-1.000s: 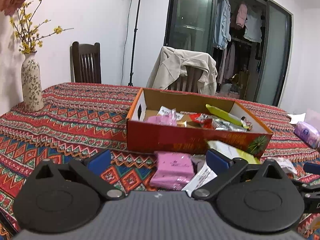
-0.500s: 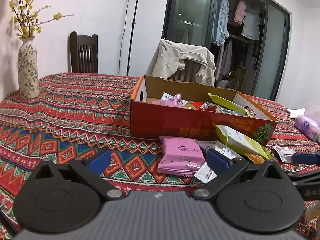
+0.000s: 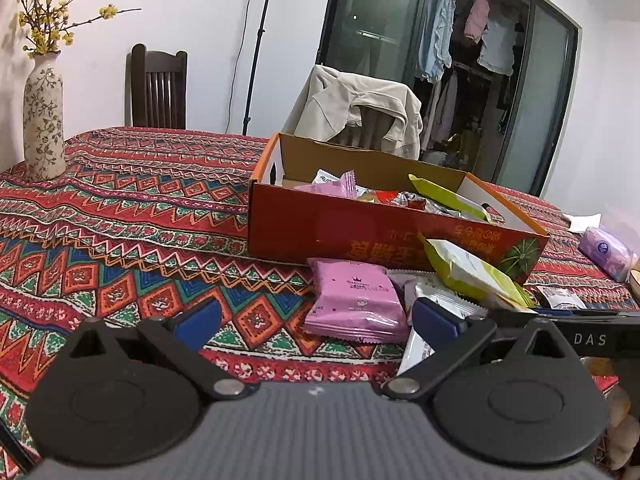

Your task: Organize snacks

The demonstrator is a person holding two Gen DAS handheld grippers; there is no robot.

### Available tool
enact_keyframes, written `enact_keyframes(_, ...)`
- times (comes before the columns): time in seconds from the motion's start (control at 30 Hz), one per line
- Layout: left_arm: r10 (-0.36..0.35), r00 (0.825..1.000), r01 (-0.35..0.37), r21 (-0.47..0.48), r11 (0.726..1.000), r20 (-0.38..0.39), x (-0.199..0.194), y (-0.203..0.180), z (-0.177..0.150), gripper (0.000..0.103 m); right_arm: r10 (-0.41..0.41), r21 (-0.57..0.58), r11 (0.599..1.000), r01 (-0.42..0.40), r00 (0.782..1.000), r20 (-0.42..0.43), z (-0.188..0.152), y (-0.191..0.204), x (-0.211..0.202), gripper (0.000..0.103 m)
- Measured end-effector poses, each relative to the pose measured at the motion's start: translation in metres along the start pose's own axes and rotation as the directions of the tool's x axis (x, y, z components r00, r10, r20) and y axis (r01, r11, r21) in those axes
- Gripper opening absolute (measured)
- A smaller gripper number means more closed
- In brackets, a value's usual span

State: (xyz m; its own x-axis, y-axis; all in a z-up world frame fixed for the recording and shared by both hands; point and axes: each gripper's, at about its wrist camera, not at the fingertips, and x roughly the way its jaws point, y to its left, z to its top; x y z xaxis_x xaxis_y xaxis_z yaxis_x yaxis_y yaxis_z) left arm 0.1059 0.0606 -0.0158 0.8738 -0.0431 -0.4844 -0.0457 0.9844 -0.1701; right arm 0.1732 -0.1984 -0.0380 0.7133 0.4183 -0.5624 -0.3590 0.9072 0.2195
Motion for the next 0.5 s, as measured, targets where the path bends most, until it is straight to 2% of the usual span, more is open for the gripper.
enact_keyframes(0.1, 0.005, 1.000, -0.005, -0.003, 1.000, -0.001, 0.000, 0.000, 0.000, 0.103, -0.015, 0.025, 1.000, 0.015, 1.000, 0.023, -0.002, -0.004, -0.005, 0.035)
enact_keyframes(0.13, 0.005, 1.000, -0.005, -0.004, 1.000, -0.002, 0.000, 0.000, -0.001, 0.103, -0.020, 0.037, 0.999, 0.018, 0.999, 0.033, -0.001, -0.006, -0.007, 0.024)
enact_keyframes(0.3, 0.010, 1.000, -0.010, -0.001, 1.000, -0.011, 0.001, -0.001, -0.001, 0.103, -0.007, 0.089, 0.996, -0.002, 0.995, 0.095, -0.004, -0.016, -0.022, 0.011)
enact_keyframes(0.5, 0.037, 0.999, -0.037, 0.020, 0.999, 0.000, 0.001, -0.005, -0.001, 0.103, -0.009, 0.067, 0.998, -0.002, 0.987, 0.160, -0.010, -0.015, -0.039, 0.008)
